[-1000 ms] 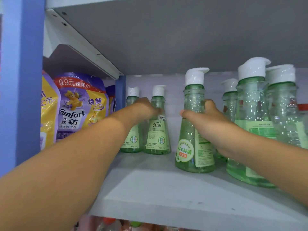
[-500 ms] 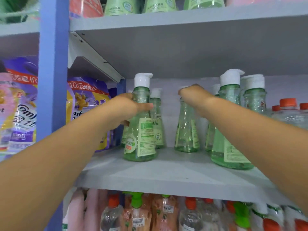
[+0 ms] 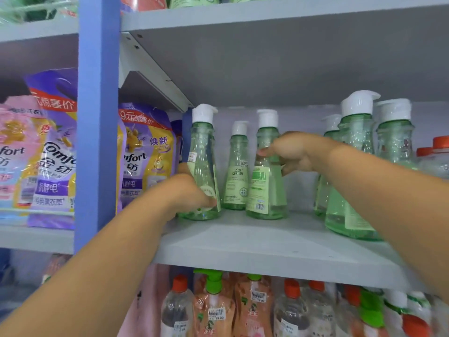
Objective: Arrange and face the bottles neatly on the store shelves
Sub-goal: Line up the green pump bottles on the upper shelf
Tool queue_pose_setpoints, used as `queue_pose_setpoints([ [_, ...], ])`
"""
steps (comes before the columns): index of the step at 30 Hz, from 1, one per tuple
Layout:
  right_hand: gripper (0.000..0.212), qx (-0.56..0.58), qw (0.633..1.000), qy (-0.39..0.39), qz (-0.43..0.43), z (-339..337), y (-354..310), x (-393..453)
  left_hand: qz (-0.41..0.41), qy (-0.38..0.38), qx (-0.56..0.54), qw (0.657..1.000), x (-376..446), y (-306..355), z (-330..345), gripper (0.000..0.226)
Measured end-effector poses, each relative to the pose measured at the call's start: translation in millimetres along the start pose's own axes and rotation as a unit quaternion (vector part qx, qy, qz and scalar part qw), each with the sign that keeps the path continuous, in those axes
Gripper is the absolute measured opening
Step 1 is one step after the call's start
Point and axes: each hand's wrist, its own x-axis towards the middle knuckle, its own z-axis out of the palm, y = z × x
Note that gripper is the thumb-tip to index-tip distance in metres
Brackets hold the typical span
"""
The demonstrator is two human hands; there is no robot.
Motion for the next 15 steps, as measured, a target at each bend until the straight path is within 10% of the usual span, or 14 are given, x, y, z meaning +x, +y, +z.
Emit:
queue_pose_setpoints([
  [4, 0.036, 0.088, 0.987, -0.136, -0.025, 9, -8, 1, -0.026, -0.011, 0.018, 0.999, 1, 4, 3, 0.139],
  [9, 0.037, -0.084, 0.991, -0.074, -0.070, 25, -9, 3, -0.040, -0.009, 0.049, 0.998, 7, -2, 6, 0.128],
  [15, 0.032, -0.029, 0.993, -0.083, -0.074, 15, -10, 10, -0.050, -0.017, 0.012, 0.999, 10, -10, 6, 0.117],
])
